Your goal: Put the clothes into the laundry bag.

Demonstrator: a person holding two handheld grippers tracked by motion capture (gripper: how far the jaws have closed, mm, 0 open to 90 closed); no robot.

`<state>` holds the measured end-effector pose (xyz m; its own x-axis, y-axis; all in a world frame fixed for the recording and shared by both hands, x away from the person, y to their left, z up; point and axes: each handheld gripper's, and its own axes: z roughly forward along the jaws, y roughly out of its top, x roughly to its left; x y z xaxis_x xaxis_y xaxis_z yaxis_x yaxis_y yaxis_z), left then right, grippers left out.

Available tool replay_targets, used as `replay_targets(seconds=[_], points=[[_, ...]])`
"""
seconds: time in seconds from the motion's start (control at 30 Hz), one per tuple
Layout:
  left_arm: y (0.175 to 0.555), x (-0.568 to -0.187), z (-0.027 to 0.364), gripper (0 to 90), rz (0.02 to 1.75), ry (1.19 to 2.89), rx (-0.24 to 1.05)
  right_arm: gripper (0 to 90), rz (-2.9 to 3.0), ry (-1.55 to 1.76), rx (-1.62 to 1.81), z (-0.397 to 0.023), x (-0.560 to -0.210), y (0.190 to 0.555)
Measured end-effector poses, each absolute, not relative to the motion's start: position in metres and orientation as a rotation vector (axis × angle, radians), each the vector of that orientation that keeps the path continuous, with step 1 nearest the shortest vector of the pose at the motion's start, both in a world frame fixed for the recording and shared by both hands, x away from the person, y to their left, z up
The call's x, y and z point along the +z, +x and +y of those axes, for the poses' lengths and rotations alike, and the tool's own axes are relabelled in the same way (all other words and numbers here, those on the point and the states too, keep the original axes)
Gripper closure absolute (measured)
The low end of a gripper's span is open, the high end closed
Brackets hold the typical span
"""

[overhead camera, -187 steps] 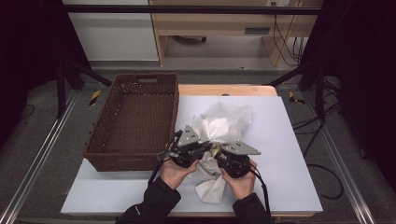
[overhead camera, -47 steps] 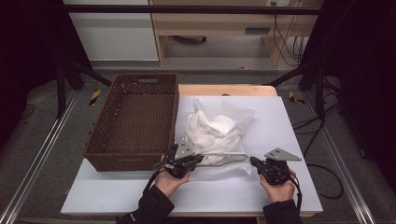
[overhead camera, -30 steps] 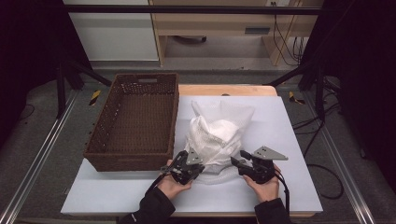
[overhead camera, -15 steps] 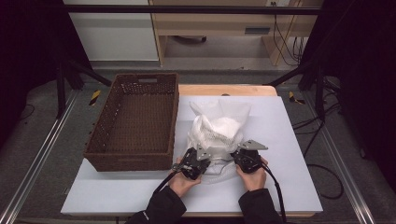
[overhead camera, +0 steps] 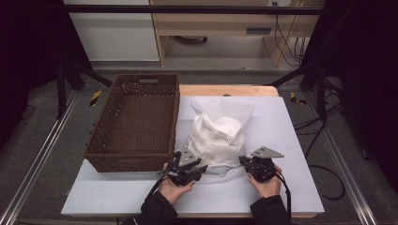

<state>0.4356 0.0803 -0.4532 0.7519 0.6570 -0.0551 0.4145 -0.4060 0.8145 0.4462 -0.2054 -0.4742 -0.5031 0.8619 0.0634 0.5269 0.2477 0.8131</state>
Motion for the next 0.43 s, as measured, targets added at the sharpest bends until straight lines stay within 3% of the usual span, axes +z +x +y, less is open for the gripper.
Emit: replay_targets(seconds=[0.17, 0.27, 0.43], points=[[0.424, -0.455, 0.098, 52.5, 0.824, 2.009, 0.365, 46.8, 2.056, 1.217, 1.250, -0.213, -0.466, 0.437], [0.422, -0.457, 0.106, 47.8, 0.839, 1.992, 0.370, 34.5, 2.002, 1.205, 1.279, -0.224, -0.463, 0.432], [0.419, -0.458, 0.114, 42.3, 0.852, 1.950, 0.386, 21.5, 1.964, 1.231, 1.278, -0.242, -0.465, 0.431]])
